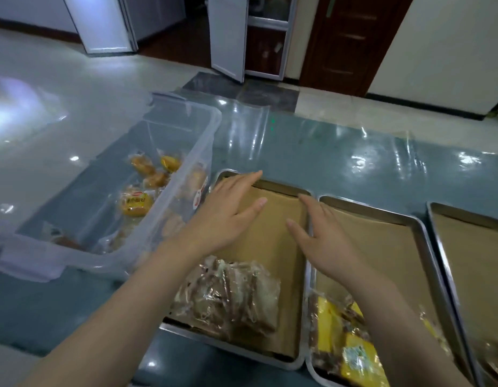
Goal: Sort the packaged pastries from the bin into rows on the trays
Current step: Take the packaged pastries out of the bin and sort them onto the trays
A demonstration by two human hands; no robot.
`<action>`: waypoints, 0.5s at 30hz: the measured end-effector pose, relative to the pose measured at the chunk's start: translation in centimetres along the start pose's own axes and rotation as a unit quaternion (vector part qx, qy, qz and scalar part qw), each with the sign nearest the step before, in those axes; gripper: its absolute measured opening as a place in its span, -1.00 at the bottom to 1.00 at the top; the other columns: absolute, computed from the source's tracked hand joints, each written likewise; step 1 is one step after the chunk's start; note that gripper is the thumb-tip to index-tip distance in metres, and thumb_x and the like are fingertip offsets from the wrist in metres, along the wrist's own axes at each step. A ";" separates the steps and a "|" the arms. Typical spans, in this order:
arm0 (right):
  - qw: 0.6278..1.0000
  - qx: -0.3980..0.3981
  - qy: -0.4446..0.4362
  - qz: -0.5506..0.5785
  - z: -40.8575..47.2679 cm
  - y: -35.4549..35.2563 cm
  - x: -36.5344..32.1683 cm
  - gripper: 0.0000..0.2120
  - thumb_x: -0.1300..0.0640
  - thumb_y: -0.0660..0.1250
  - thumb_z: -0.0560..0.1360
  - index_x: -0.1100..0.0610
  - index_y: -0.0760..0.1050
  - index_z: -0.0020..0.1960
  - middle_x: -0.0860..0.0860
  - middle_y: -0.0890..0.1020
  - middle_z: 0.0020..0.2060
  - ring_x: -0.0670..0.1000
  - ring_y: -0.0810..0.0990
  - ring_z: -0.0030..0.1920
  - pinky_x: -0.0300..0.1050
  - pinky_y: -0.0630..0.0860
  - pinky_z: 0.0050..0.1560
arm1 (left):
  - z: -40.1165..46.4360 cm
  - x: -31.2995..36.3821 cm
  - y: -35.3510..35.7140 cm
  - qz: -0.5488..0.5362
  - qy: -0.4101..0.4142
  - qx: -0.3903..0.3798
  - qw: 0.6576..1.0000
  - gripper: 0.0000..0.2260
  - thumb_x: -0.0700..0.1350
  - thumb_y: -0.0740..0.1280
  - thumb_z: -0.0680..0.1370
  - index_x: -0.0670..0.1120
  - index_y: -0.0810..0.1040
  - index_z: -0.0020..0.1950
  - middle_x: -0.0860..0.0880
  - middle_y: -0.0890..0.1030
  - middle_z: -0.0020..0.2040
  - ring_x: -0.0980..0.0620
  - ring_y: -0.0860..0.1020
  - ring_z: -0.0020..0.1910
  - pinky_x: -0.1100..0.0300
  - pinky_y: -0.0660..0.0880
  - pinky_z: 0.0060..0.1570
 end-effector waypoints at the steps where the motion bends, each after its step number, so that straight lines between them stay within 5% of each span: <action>1: 1.000 0.008 -0.005 -0.003 0.6 0.3 -1.2 -0.42 -0.14 0.20 0.59 0.01 0.17 0.53 -0.03 0.30 0.49 -0.01 0.18 0.50 0.03 0.16 0.49 | 0.2 -0.8 -1.0 -0.003 0.001 -0.003 1.000 -0.52 0.10 0.16 0.64 0.08 0.18 0.56 0.11 0.24 0.52 0.15 0.13 0.50 0.19 0.05 0.47; 7: 0.999 0.049 -0.010 0.008 4.0 3.5 -9.9 -0.45 -0.09 0.24 0.59 0.04 0.22 0.51 -0.02 0.34 0.46 -0.03 0.19 0.48 -0.13 0.12 0.44 | 0.5 -5.8 -9.0 0.031 0.047 -0.010 0.998 -0.51 0.11 0.15 0.64 0.09 0.16 0.56 0.12 0.23 0.52 0.16 0.13 0.49 0.22 0.07 0.42; 15: 0.999 0.006 -0.039 0.024 7.5 8.2 -20.9 -0.44 -0.15 0.17 0.61 -0.04 0.13 0.54 -0.14 0.21 0.51 -0.14 0.07 0.51 -0.20 0.07 0.39 | 1.2 -16.0 -17.9 0.083 0.025 -0.059 0.995 -0.54 0.10 0.16 0.64 0.08 0.22 0.54 0.08 0.28 0.50 0.11 0.19 0.46 0.12 0.20 0.43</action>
Point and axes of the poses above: each hand's wrist, its own z-axis towards the middle knuckle, its own y-axis out of the palm, x = y × z, the point moved 5 cm from there along z, towards the middle knuckle
